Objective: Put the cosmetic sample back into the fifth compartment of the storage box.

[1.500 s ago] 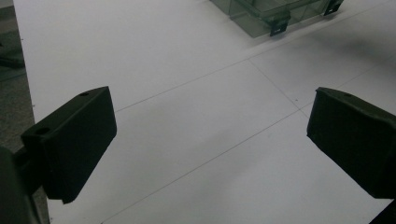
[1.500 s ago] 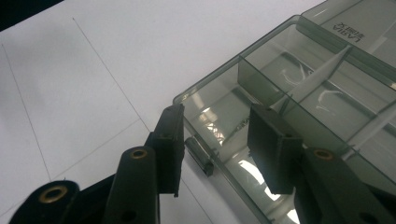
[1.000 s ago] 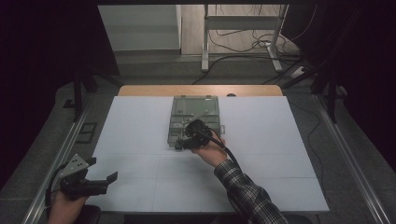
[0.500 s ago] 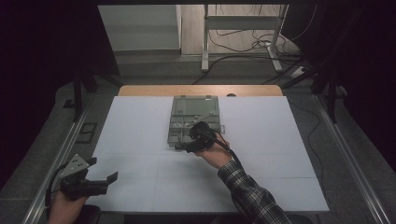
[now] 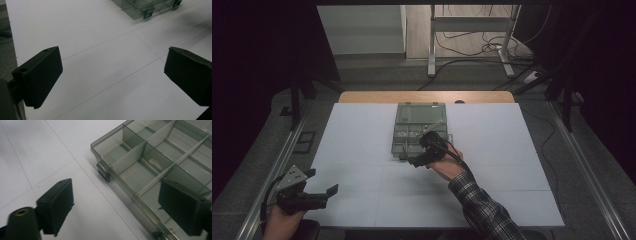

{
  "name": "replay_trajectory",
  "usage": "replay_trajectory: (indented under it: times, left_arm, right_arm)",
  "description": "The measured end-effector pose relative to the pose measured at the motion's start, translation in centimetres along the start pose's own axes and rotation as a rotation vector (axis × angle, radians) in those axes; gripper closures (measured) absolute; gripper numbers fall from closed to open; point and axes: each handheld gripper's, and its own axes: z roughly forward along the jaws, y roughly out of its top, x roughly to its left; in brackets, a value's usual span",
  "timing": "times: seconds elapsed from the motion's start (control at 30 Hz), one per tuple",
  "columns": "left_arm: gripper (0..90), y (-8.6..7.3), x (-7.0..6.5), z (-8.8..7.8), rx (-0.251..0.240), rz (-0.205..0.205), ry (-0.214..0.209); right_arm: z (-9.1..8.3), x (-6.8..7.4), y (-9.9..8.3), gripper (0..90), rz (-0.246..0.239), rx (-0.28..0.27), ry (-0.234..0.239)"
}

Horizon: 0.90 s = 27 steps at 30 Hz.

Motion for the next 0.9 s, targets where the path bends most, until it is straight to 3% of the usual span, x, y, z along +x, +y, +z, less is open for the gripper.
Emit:
replay_trajectory:
  times: [0.17, 0.33, 0.5, 0.9]
  left_arm:
    - [2.4, 0.0, 0.0, 0.0, 0.001, 0.004, 0.002]
    - [2.4, 0.0, 0.0, 0.0, 0.002, 0.005, 0.002]
    - [2.4, 0.0, 0.0, 0.0, 0.002, 0.005, 0.0]
    - [2.4, 0.0, -0.1, 0.0, 0.005, 0.006, -0.001]
  right_arm:
    - [-0.2, 0.1, -0.3, 5.1, -0.038, 0.012, -0.016]
    - [-0.7, 0.0, -0.5, 1.4, -0.034, 0.007, -0.003]
    - [-1.1, -0.3, -0.6, 1.5, -0.008, 0.02, 0.039]
    - [-2.1, -0.1, -1.5, 0.0, -0.025, 0.014, 0.022]
